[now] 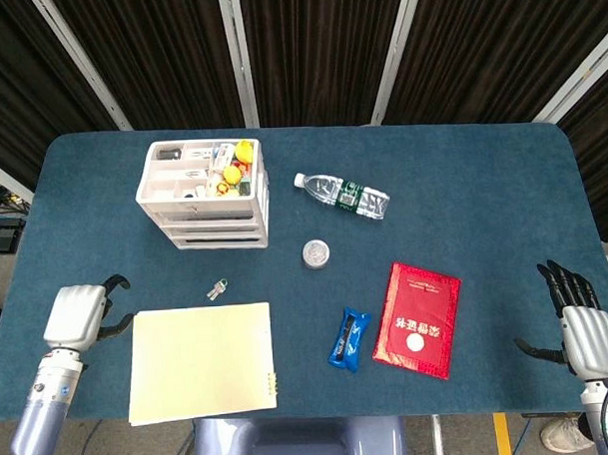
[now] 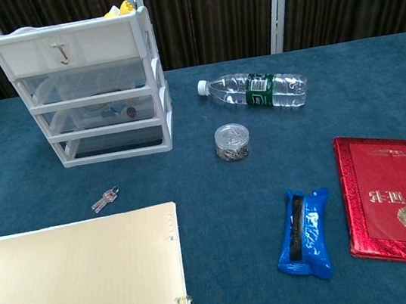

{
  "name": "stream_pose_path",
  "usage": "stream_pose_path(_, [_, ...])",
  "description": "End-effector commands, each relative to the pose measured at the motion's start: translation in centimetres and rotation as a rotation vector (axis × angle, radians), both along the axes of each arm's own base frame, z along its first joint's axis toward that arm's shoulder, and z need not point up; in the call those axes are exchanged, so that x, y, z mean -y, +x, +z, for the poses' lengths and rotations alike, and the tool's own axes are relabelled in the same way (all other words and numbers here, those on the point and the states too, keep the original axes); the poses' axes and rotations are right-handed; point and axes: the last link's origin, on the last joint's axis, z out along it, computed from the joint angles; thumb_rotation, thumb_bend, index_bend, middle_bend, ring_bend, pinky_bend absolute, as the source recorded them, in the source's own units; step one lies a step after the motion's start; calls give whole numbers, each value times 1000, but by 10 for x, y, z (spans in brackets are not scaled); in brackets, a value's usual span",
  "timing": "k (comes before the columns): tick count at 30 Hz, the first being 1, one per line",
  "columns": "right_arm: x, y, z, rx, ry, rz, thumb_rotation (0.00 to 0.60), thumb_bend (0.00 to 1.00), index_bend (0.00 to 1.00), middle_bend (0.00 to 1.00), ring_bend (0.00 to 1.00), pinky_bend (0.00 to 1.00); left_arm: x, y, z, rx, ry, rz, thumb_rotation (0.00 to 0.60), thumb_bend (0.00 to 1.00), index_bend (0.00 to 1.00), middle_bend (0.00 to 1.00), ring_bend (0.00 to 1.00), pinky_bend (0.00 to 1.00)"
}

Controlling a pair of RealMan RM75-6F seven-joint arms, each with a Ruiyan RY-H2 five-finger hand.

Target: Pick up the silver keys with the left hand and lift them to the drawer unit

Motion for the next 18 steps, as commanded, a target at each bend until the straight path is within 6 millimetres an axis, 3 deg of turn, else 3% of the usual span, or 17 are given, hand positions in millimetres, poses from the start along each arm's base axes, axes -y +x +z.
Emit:
stream_pose_path(1, [0,0,0,3,1,0,600,0,3,0,0,0,-20,26,-26,-17,-64,-21,600,274,398,1000,991,861])
stream_pose_path(10, [1,-1,0,20,3,-9,600,0,4,0,0,0,-50,53,-73,-75,-122,-23,600,272,385,1000,993,864])
stream_pose_path(18, [1,-1,1,32,4,-17,600,0,4,0,0,0,-66,69,-102,-83,-153,0,600,301,407,1000,993,864])
